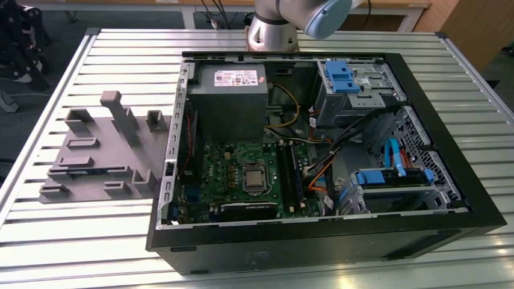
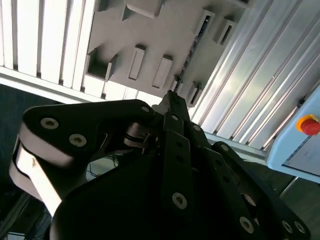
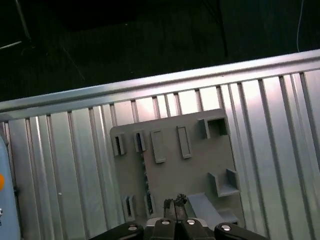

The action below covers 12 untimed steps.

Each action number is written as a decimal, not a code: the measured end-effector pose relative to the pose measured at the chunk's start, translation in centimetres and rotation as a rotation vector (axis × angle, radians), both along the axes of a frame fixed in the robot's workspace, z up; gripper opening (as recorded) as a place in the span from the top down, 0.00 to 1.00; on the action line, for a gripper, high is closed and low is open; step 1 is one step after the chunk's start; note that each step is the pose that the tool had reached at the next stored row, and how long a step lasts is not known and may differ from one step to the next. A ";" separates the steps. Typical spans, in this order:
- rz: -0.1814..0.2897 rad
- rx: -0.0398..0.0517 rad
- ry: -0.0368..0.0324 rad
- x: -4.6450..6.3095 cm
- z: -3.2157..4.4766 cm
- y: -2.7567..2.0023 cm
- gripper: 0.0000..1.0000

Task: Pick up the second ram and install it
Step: 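Pick up the second ram and move it above second insertion slot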

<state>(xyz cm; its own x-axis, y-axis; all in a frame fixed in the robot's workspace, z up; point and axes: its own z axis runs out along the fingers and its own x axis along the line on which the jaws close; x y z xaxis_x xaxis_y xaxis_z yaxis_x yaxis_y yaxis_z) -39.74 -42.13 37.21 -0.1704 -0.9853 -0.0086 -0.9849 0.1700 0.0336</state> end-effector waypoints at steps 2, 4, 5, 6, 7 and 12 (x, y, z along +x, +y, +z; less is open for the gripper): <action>0.038 0.0000 0.0000 0.0 -0.06 0.00 0.89; 0.073 0.0000 0.0000 0.0 -0.10 0.00 0.89; 0.091 -0.0001 0.0001 0.0 -0.11 0.00 0.89; 0.109 -0.0001 0.0000 0.0 -0.13 0.00 0.89; 0.127 0.0000 0.0000 0.0 -0.14 0.00 0.89; 0.207 0.0001 -0.0001 0.0 -0.19 0.00 0.89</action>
